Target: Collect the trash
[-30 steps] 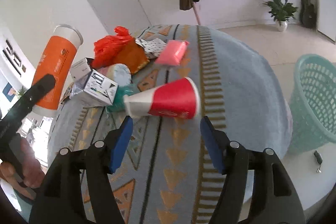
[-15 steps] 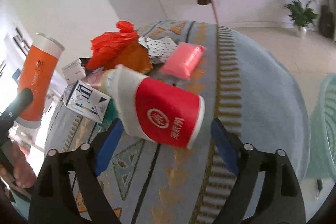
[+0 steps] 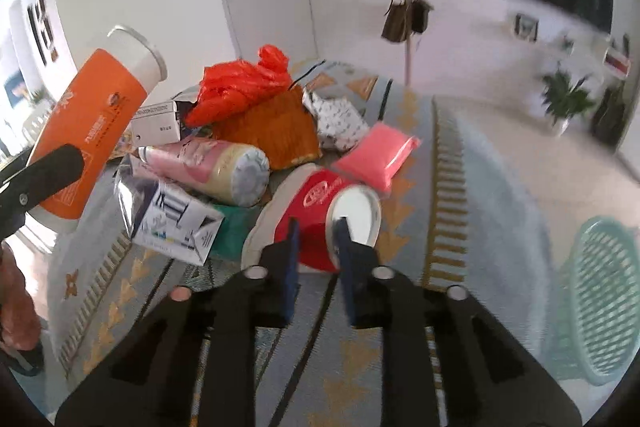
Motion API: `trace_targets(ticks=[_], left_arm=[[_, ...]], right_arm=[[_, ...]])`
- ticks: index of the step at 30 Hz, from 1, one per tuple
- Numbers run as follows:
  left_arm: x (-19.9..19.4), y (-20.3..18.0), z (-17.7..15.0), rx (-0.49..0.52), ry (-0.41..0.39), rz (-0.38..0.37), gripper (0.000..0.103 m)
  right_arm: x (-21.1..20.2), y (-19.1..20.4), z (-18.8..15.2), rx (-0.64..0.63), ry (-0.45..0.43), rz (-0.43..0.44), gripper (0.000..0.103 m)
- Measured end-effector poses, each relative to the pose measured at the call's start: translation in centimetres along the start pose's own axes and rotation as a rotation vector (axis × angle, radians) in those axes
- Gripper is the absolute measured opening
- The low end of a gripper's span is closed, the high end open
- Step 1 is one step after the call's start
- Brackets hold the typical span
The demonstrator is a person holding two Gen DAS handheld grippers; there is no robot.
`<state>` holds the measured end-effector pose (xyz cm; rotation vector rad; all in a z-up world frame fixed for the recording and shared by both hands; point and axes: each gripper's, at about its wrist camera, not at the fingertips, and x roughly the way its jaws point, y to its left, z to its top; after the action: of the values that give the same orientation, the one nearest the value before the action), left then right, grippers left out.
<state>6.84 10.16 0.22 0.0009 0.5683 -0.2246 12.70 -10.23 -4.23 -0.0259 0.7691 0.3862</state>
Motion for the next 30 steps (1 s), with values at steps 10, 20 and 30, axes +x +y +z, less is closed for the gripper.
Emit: trace_targets(ticks=[10, 20, 30], left_arm=[[-1.0, 0.1, -0.6, -0.001, -0.013, -0.003, 0.07], [-4.0, 4.2, -0.3, -0.078, -0.062, 0.054, 0.07], [-6.5, 7.3, -0.7, -0.127, -0.085, 0.094, 0.07]], right_arm=[[-1.3, -2.8, -1.4, 0.121, 0.013, 0.064, 0.055], [-0.6, 6.3, -3.3, -0.027, 0.06, 0.287, 0.073], [3.8, 12.0, -1.9, -0.194, 0.221, 0.285, 0.086]])
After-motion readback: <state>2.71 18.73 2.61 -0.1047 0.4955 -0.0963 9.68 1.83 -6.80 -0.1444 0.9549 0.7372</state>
